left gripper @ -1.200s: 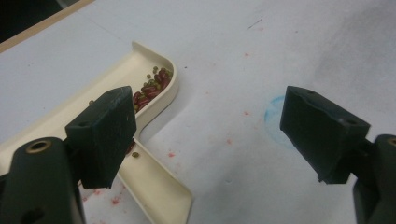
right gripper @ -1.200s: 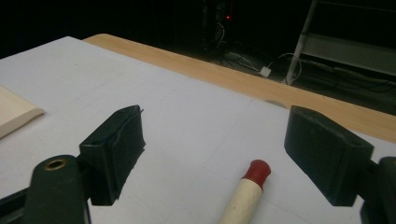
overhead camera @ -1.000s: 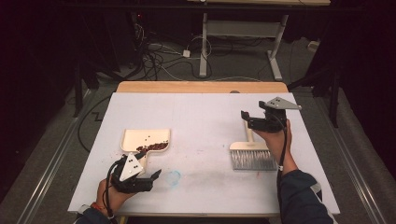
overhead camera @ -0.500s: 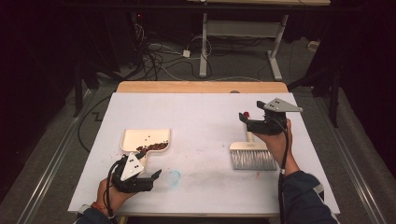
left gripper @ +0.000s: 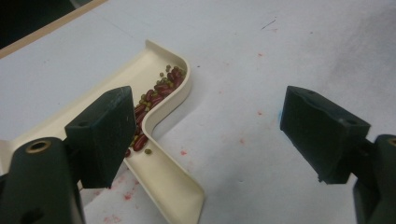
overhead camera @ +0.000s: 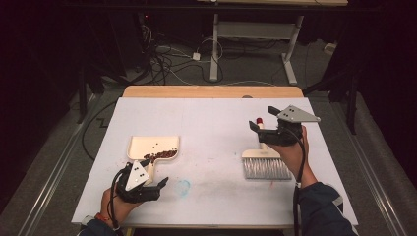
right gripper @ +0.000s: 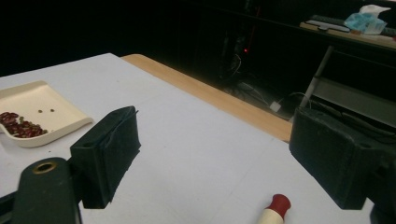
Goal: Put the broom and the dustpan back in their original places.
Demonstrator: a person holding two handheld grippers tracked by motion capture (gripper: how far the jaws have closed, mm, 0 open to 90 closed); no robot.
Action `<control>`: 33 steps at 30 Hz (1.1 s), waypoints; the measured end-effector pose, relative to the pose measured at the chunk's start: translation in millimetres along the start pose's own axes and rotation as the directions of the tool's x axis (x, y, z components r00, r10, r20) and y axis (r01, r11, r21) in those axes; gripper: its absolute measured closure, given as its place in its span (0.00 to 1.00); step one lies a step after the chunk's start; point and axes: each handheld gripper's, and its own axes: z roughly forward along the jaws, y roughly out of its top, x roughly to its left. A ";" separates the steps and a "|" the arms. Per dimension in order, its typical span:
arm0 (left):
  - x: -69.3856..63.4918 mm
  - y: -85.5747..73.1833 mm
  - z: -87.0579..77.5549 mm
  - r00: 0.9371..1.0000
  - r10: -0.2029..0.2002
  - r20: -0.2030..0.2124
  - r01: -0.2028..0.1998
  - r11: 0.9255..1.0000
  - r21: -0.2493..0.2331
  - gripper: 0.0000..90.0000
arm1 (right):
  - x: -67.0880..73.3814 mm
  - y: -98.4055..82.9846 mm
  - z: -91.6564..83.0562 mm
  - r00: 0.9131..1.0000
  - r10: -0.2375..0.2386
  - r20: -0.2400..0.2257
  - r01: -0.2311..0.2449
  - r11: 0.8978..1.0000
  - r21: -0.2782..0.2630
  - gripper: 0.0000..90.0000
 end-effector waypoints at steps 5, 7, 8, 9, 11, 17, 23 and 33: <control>0.6 0.4 -0.2 1.000 0.012 0.001 -0.012 1.000 -0.011 0.20 | 6.9 2.5 -3.1 1.000 -0.031 -0.002 0.031 0.999 -0.005 0.18; 0.2 -0.2 -0.2 1.000 0.002 0.006 -0.002 1.000 -0.002 0.20 | 8.9 4.4 -6.0 0.999 -0.035 -0.019 0.035 0.999 -0.014 0.18; 0.5 -0.4 -0.1 1.000 0.000 0.008 0.000 1.000 -0.001 0.20 | 9.7 5.0 -6.9 0.999 -0.036 -0.023 0.036 0.999 -0.018 0.18; 0.8 -0.6 0.0 1.000 -0.002 0.009 0.002 1.000 0.000 0.20 | 10.7 5.7 -8.0 0.999 -0.042 -0.022 0.042 0.999 -0.019 0.18; 1.1 -0.9 0.2 1.000 -0.004 0.009 0.004 1.000 0.001 0.20 | 12.0 6.2 -10.1 0.999 -0.045 -0.028 0.044 0.999 -0.021 0.18; 1.5 -1.1 1.1 1.000 -0.004 0.007 0.004 1.000 0.010 0.20 | 15.6 6.7 -18.6 0.998 -0.056 -0.020 0.055 0.998 -0.038 0.18; 1.9 -1.4 1.1 1.000 -0.004 0.017 0.004 1.000 0.015 0.20 | 19.5 5.1 -26.0 0.997 -0.073 -0.018 0.072 0.996 -0.044 0.18; 1.2 -1.5 2.5 1.000 -0.005 0.024 0.005 1.000 0.018 0.20 | 26.0 2.4 -39.4 0.994 -0.104 -0.020 0.103 0.993 -0.054 0.18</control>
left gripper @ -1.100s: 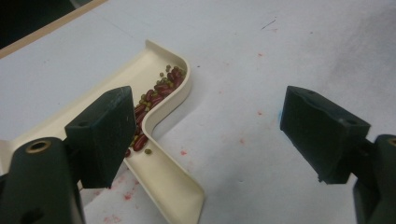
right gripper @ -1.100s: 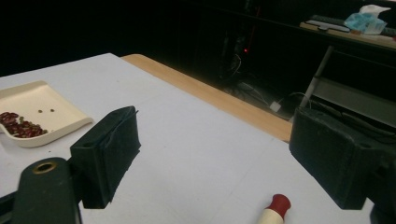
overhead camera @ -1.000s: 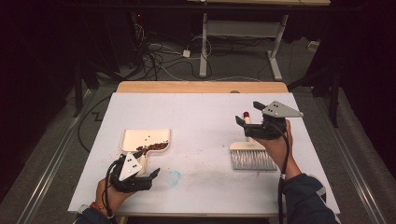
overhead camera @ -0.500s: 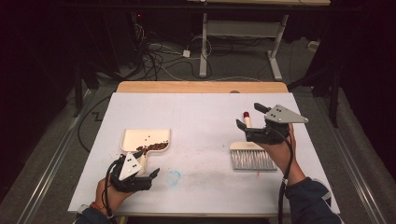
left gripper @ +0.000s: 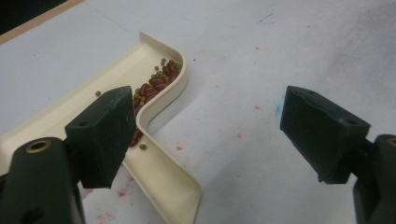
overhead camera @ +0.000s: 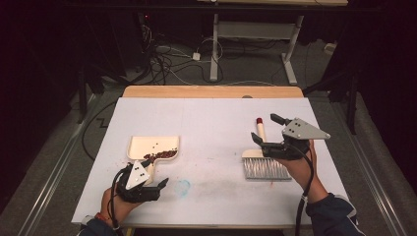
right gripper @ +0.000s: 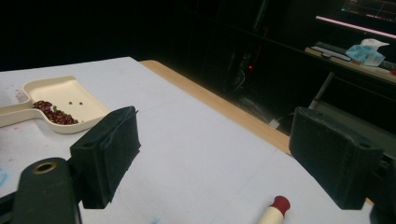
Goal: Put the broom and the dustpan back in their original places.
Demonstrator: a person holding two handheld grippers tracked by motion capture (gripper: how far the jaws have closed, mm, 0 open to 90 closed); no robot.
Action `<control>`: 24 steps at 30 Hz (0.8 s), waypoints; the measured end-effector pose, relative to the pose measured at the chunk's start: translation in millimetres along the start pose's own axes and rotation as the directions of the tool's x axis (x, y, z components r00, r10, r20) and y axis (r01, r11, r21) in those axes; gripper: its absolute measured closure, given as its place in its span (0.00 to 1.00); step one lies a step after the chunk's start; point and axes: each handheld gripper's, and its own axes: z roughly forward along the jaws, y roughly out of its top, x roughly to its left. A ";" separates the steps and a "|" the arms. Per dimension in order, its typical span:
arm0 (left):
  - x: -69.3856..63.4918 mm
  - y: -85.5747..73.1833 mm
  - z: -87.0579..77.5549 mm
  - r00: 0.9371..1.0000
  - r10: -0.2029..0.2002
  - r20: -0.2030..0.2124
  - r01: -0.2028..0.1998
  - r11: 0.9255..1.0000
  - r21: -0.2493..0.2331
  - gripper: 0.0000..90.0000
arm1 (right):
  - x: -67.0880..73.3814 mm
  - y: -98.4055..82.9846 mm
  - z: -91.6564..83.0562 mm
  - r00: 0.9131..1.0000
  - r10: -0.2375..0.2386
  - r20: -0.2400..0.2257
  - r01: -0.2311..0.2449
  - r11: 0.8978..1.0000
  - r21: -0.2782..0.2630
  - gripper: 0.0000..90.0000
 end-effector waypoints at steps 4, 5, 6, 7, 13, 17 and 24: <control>-0.3 0.0 0.3 1.000 0.004 0.004 -0.004 1.000 0.003 0.20 | 1.8 -0.6 -4.7 1.000 -0.006 0.002 0.006 1.000 -0.003 0.18; -0.2 -0.1 0.6 1.000 0.003 0.004 -0.003 1.000 0.005 0.20 | 2.0 -1.0 -5.7 1.000 -0.009 0.001 0.009 1.000 -0.004 0.18; -0.1 -0.1 0.7 1.000 0.003 0.005 -0.003 1.000 0.006 0.20 | 2.6 -1.5 -6.6 1.000 -0.012 0.002 0.012 1.000 -0.002 0.18; -0.1 -0.2 0.8 1.000 0.003 0.006 -0.003 1.000 0.007 0.20 | 2.8 -2.1 -7.5 1.000 -0.017 0.002 0.017 1.000 0.000 0.18; -0.6 -0.3 1.3 1.000 0.006 0.009 -0.006 1.000 0.009 0.20 | 5.3 -6.7 -13.2 1.000 -0.026 0.001 0.026 1.000 0.007 0.18; -0.9 -0.2 1.9 1.000 0.011 0.014 -0.011 1.000 0.013 0.20 | 5.8 -9.4 -17.2 1.000 -0.028 0.004 0.028 1.000 0.005 0.18; -1.7 -0.1 2.6 1.000 0.012 0.021 -0.013 1.000 0.017 0.21 | 7.9 -16.1 -23.9 0.999 -0.049 0.010 0.049 0.999 0.014 0.18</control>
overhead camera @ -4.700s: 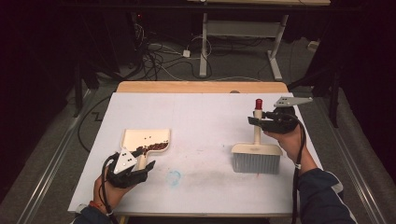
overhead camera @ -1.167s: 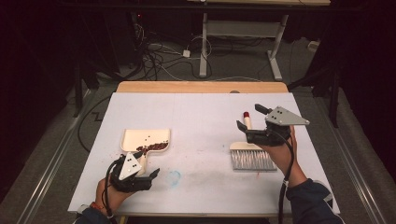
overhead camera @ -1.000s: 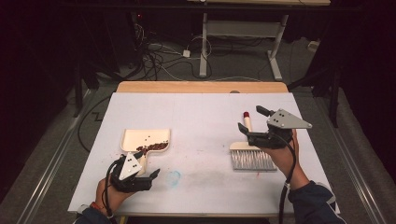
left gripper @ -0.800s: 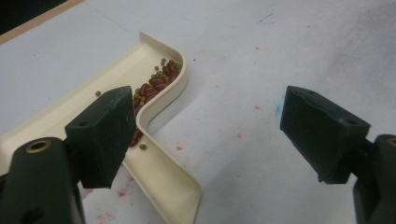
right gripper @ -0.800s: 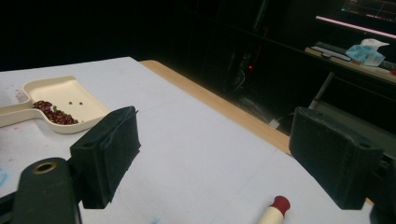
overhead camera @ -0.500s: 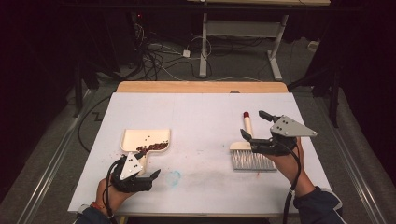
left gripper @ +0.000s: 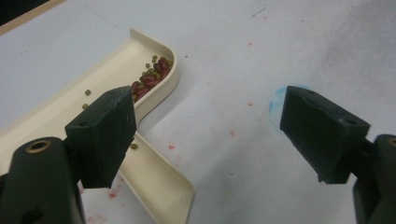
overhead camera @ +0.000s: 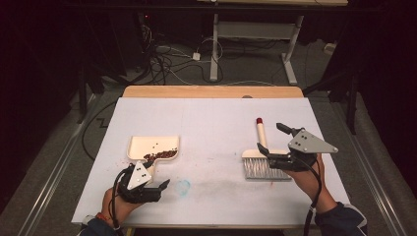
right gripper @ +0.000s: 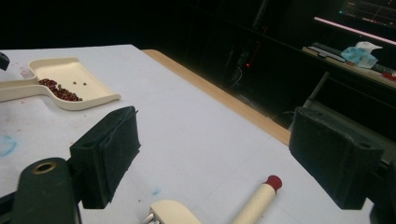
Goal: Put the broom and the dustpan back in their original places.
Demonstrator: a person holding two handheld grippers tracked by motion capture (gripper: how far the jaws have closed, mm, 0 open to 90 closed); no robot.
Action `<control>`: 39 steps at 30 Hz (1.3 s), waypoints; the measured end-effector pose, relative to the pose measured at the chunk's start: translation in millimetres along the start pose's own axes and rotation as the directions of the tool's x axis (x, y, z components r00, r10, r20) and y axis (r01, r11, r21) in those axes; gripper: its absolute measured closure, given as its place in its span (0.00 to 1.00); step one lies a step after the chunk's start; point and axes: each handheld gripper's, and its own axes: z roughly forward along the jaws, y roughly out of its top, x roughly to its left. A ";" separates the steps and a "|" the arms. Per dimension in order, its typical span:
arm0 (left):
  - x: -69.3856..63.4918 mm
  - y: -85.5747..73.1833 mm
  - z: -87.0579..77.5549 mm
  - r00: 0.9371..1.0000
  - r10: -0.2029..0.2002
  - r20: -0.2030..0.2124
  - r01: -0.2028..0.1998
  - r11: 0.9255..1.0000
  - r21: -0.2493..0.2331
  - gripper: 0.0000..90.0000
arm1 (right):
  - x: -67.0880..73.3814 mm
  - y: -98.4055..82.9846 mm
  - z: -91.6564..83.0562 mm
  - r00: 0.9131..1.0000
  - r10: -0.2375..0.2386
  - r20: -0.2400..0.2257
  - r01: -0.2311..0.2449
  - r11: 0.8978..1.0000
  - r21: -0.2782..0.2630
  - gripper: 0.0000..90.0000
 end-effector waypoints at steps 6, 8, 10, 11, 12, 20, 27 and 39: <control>-0.2 0.0 0.6 1.000 -0.001 0.001 0.001 1.000 0.001 0.20 | 3.1 -7.2 -5.0 1.000 -0.030 0.006 0.030 1.000 -0.002 0.18; -0.3 0.1 0.8 1.000 0.001 0.002 -0.001 1.000 0.004 0.20 | 4.0 -9.3 -6.2 0.999 -0.037 0.005 0.037 0.999 0.000 0.18; -0.4 0.2 1.1 1.000 0.005 0.000 -0.005 1.000 0.009 0.20 | 4.3 -11.6 -7.1 0.999 -0.032 0.001 0.032 0.999 0.004 0.18; -0.6 0.2 1.2 1.000 0.006 -0.001 -0.006 1.000 0.010 0.21 | 4.4 -12.9 -7.5 1.000 -0.031 0.003 0.031 1.000 0.005 0.18; -0.6 0.2 1.1 1.000 0.006 0.000 -0.006 1.000 0.010 0.20 | 4.6 -14.2 -8.1 1.000 -0.031 0.005 0.031 0.999 0.008 0.19; -0.5 0.2 1.1 1.000 0.010 -0.002 -0.010 1.000 0.012 0.20 | 6.9 -25.4 -14.2 1.000 -0.025 0.016 0.024 1.000 0.012 0.19; -0.7 0.5 1.1 1.000 0.016 -0.002 -0.016 1.000 0.012 0.20 | 11.0 -36.4 -18.4 0.999 -0.048 0.015 0.048 0.998 0.028 0.19; -0.1 0.5 1.5 1.000 0.013 -0.003 -0.013 1.000 0.006 0.20 | 16.8 -58.3 -27.4 0.999 -0.046 -0.005 0.046 0.997 0.055 0.19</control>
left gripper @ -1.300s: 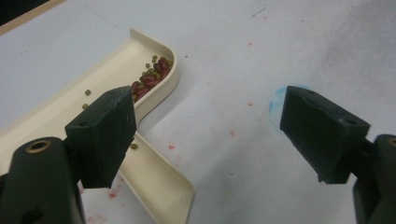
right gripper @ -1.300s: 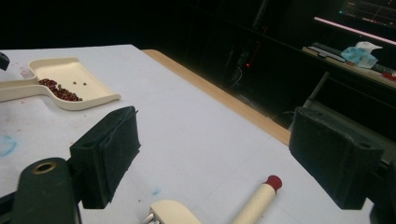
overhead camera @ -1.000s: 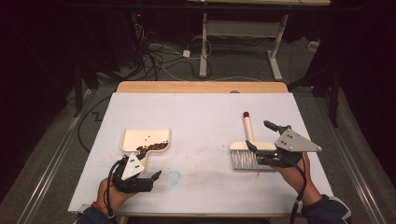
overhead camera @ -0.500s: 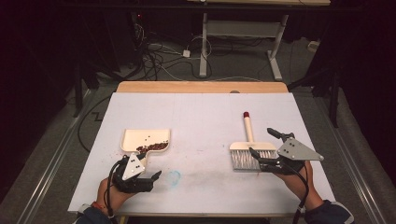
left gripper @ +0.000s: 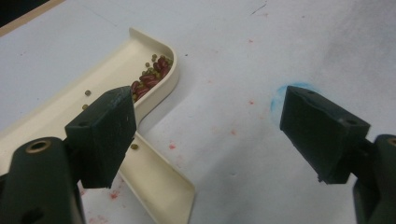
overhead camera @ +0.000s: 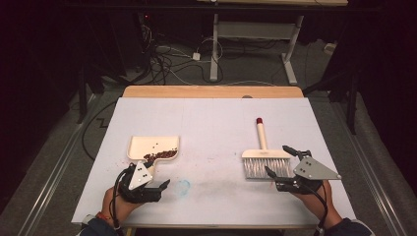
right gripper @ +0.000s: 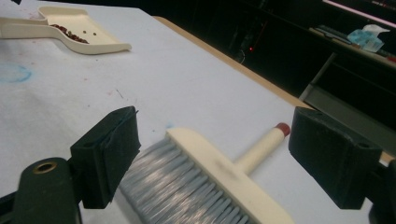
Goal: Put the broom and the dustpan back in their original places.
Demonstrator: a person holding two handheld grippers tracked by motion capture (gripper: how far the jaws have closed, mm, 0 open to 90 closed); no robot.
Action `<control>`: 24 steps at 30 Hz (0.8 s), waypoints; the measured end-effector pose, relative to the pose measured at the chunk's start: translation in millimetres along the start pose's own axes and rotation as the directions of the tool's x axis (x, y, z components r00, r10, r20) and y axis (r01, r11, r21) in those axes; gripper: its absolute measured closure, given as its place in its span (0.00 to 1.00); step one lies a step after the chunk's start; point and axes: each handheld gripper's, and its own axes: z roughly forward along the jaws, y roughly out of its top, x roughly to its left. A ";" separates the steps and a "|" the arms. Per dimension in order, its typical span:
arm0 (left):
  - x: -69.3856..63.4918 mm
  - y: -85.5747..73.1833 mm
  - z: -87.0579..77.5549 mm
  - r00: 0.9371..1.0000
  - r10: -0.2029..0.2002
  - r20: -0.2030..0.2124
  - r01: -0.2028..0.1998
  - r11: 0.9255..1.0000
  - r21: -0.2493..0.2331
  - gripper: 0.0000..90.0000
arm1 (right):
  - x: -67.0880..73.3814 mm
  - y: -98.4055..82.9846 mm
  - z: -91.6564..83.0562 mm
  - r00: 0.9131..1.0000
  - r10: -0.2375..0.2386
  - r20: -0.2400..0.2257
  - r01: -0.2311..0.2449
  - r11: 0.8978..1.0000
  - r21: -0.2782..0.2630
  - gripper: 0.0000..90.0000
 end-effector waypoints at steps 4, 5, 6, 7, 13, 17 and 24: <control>0.7 0.1 0.1 1.000 -0.006 -0.001 0.006 1.000 -0.004 0.20 | 1.8 -12.3 -0.7 1.000 0.029 -0.010 -0.028 0.999 0.024 0.19; 0.8 0.2 -0.2 1.000 -0.008 -0.002 0.008 1.000 -0.006 0.20 | 3.1 -15.8 -1.0 0.999 0.034 -0.013 -0.033 0.999 0.033 0.19; 0.5 0.5 -0.4 1.000 -0.008 -0.002 0.008 1.000 -0.009 0.20 | 4.7 -19.2 -1.4 0.999 0.032 -0.011 -0.031 0.999 0.043 0.19; 0.3 0.9 -0.4 1.000 -0.003 -0.002 0.003 1.000 -0.012 0.20 | 6.3 -22.6 -1.8 0.999 0.035 -0.017 -0.034 0.998 0.053 0.19; -1.8 1.9 -0.2 1.000 0.008 0.001 -0.008 1.000 -0.012 0.20 | 17.1 -31.7 -5.9 0.998 0.034 -0.052 -0.030 0.997 0.075 0.19; -1.7 1.7 -0.1 1.000 0.007 -0.002 -0.007 1.000 -0.014 0.20 | 16.3 -30.3 -6.7 0.998 0.047 -0.048 -0.044 0.997 0.062 0.19; -3.8 -1.3 -4.1 1.000 0.010 -0.015 -0.010 1.000 -0.009 0.20 | 16.2 -26.2 -4.3 0.997 0.051 -0.062 -0.049 0.998 0.033 0.19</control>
